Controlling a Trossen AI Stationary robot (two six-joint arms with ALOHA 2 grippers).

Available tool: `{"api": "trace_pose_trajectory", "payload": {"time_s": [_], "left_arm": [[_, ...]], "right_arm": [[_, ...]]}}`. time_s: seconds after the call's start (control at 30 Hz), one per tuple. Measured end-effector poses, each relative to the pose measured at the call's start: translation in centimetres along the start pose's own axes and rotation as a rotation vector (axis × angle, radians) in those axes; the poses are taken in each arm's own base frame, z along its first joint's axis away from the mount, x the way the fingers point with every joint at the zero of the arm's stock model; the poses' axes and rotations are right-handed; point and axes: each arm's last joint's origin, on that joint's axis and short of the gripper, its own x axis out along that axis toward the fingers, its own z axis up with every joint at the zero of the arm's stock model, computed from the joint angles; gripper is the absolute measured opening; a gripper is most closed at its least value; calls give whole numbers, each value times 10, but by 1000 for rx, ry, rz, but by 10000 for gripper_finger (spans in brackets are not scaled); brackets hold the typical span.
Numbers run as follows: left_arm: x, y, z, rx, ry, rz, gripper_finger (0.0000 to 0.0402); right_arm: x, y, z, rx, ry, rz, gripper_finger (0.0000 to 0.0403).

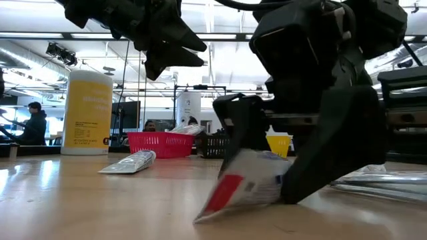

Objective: Pick & Place Travel size toiletries
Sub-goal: Put the purple toothpaste into the right black bin

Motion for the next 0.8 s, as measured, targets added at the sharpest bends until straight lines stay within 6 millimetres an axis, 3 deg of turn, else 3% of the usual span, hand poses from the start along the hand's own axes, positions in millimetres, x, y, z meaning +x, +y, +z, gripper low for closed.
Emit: {"api": "trace_pose_trajectory", "payload": {"time_s": [0.17, 0.57, 0.8], "left_arm": [[0, 0, 0, -16, 0, 0, 155], [0, 0, 0, -29, 2, 0, 155], [-1, -6, -4, -19, 11, -19, 155]], "right_arm": [[0, 0, 0, 6, 9, 2, 233], [0, 1, -1, 43, 13, 30, 131], [0, 1, -1, 73, 11, 30, 113]]}}
